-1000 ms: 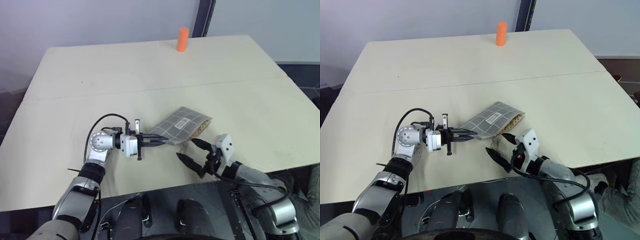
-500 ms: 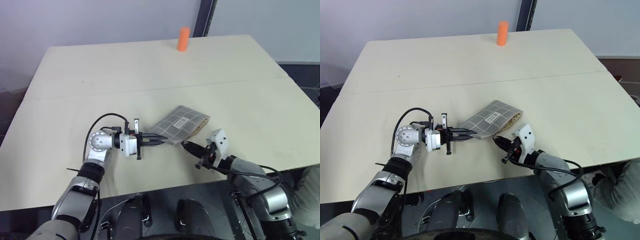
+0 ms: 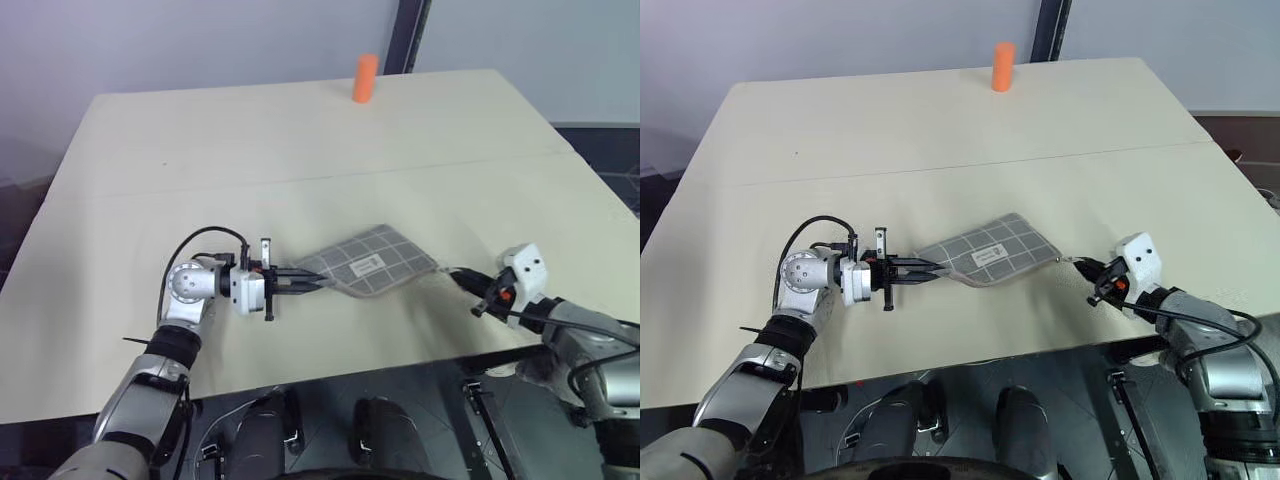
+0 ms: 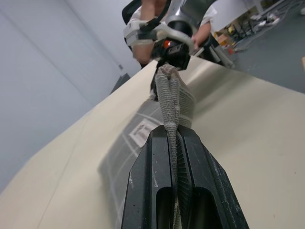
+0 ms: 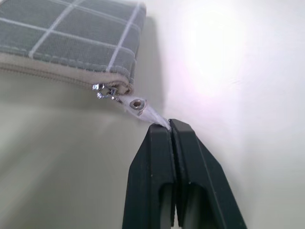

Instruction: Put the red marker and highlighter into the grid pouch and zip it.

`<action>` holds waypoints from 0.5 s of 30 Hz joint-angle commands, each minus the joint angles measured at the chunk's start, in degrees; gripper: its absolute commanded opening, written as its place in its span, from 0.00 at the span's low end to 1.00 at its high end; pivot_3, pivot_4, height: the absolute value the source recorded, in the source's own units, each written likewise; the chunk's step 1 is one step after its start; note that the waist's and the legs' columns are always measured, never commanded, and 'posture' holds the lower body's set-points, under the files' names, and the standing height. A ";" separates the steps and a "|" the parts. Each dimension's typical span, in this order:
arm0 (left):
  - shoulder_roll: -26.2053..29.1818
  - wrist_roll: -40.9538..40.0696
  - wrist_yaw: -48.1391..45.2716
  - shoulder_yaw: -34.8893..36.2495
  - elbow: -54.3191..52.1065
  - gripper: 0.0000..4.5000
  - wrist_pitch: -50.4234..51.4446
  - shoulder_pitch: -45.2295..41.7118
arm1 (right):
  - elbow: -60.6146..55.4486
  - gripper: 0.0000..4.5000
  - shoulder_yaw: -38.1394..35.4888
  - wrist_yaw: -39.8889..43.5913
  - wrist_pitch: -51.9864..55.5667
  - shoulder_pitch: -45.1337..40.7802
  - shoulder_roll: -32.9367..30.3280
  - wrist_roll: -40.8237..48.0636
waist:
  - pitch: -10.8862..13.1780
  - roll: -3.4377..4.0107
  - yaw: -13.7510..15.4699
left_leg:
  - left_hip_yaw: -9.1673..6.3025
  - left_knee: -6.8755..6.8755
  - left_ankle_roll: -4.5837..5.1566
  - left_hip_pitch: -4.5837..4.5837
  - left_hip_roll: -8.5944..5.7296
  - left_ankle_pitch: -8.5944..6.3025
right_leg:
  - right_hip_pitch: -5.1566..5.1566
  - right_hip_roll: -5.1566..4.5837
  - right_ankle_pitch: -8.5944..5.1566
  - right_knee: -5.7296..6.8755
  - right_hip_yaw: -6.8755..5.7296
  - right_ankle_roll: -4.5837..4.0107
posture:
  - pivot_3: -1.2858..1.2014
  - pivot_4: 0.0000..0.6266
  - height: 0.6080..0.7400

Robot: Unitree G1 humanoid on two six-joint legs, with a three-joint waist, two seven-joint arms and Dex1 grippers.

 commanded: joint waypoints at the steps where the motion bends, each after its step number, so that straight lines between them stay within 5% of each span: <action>1: 1.62 -0.76 0.25 2.74 1.54 0.00 0.30 -1.05 | 3.68 0.01 -3.50 -2.55 -2.64 -1.42 -1.66 -2.80 | 0.00 0.00 0.01 | 0.00 0.00 0.00 0.00 0.00 0.00 | 0.00 -0.01 0.00 0.00 0.00 0.00 | 0.52 0.24 1.00; 5: 2.26 -1.49 -0.13 3.38 3.85 0.00 5.89 -2.75 | 4.04 0.01 -3.38 -4.04 -4.82 -3.06 -0.60 -3.77 | 0.00 0.01 0.21 | 0.01 0.02 0.01 0.00 -0.02 0.01 | 0.01 -0.02 0.00 0.00 0.00 0.00 | 0.52 0.24 1.00; 7: 1.93 -2.29 0.51 4.35 4.49 0.16 8.72 -3.73 | 3.36 0.00 -3.24 -4.21 -4.96 -3.79 0.01 -3.44 | 0.00 0.00 0.14 | 0.00 0.04 0.02 -0.01 -0.02 0.01 | 0.01 -0.03 0.00 0.00 0.00 0.00 | 0.52 0.24 1.00; 10: 0.97 -0.02 2.50 5.46 6.23 0.44 7.40 -4.88 | 2.26 0.21 -3.20 -4.52 -4.42 -4.85 1.09 -1.91 | 0.00 0.00 0.13 | 0.00 0.03 0.04 -0.01 -0.02 0.02 | 0.00 -0.03 0.01 0.00 0.00 0.01 | 0.52 0.24 1.00; 15: 1.41 0.41 3.08 6.90 6.81 0.99 9.45 -4.71 | -2.43 0.76 -2.85 -1.28 -2.49 -0.83 1.08 0.61 | 0.00 0.00 0.19 | 0.01 0.03 0.07 -0.01 -0.02 0.03 | 0.02 -0.04 0.01 0.01 0.00 0.02 | 0.52 0.24 1.00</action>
